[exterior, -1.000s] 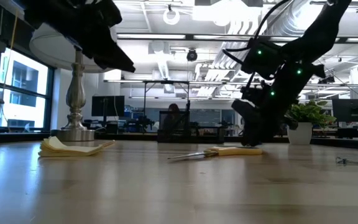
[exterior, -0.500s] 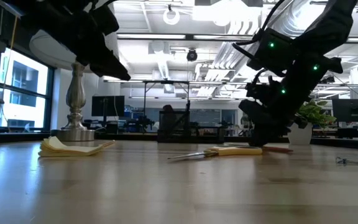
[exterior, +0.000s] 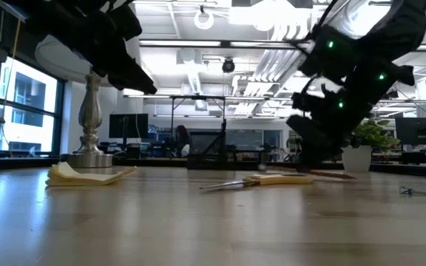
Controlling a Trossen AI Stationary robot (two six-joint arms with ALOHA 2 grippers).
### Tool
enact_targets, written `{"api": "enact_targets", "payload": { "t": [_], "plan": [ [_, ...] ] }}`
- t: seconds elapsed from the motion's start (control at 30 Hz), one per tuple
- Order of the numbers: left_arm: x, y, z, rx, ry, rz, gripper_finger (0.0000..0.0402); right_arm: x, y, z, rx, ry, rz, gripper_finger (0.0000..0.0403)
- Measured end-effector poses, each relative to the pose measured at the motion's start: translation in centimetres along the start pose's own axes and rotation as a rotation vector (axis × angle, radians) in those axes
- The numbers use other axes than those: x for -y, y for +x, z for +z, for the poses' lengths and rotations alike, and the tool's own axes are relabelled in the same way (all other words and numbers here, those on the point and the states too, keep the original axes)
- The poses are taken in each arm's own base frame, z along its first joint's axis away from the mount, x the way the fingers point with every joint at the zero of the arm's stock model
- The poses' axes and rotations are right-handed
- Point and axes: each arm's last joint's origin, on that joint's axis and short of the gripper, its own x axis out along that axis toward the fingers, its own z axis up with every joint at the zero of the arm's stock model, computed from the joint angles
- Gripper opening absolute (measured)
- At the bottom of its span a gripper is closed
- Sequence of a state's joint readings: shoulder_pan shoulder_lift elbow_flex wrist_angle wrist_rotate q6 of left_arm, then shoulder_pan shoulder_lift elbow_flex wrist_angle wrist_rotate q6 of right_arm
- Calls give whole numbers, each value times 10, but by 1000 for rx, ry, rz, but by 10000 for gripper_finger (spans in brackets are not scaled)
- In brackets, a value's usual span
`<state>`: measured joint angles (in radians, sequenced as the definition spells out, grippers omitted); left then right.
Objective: Pick and place office supplies into organizer
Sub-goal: Put the right pencil into the desk organizer
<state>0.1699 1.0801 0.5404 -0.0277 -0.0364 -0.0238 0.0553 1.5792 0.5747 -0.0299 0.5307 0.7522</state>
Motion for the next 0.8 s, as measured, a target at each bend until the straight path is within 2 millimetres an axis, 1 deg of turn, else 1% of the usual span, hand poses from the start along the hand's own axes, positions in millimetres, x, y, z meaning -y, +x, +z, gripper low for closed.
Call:
{"api": "enact_targets", "payload": {
  "t": [0.13,0.37,0.43,0.53,0.67,0.8],
  "plan": [
    [0,0,-1,-5,0,0,184,-4,-14,8,89,-2,28,0],
    [0,0,-1,-5,2,0,184,-10,-47,28,279,-15,108,1],
    [0,0,0,-4,2,0,184,-10,-52,31,299,-3,117,1],
    [0,0,0,2,2,0,184,-4,-47,31,275,-12,66,1],
    [0,0,0,2,1,0,184,1,-28,22,218,-27,-29,5],
    [0,0,0,2,1,0,184,-8,-11,9,199,-72,-45,31]
  ]
}}
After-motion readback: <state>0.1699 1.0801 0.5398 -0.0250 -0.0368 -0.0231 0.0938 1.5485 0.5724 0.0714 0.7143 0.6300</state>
